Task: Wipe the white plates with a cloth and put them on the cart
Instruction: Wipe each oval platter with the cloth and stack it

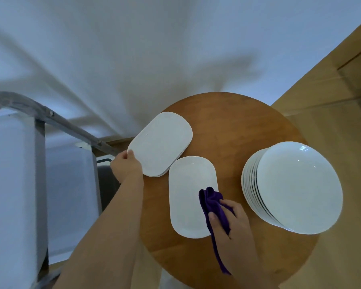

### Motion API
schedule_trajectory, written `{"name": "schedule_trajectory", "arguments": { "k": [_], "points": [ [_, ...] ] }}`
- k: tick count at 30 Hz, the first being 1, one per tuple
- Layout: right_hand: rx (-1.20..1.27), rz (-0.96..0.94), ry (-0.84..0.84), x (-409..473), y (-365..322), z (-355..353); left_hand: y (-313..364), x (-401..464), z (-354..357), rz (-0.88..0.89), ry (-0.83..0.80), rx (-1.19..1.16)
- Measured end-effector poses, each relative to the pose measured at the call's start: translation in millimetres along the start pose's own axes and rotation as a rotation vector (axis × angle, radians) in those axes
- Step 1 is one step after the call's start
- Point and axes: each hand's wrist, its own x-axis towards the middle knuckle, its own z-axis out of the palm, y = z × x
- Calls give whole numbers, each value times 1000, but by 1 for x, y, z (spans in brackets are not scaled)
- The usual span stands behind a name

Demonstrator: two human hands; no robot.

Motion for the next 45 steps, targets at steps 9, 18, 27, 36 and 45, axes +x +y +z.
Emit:
{"name": "schedule_trajectory", "arguments": {
  "k": [9, 18, 27, 36, 45],
  "points": [
    [50, 13, -5, 0, 2, 0, -27, -46, -14, 100, -175, 29],
    [46, -5, -1, -3, 10, -6, -80, -108, -31, 273, -472, 505],
    [46, -33, -3, -20, 20, -10, -70, -114, -31, 474, -383, 755],
    [53, -22, -4, -34, 33, -21, -58, -118, -32, 460, -377, 817],
    [58, -48, -13, -40, 36, -30, -65, -135, -46, 281, -383, 343]
  ]
}}
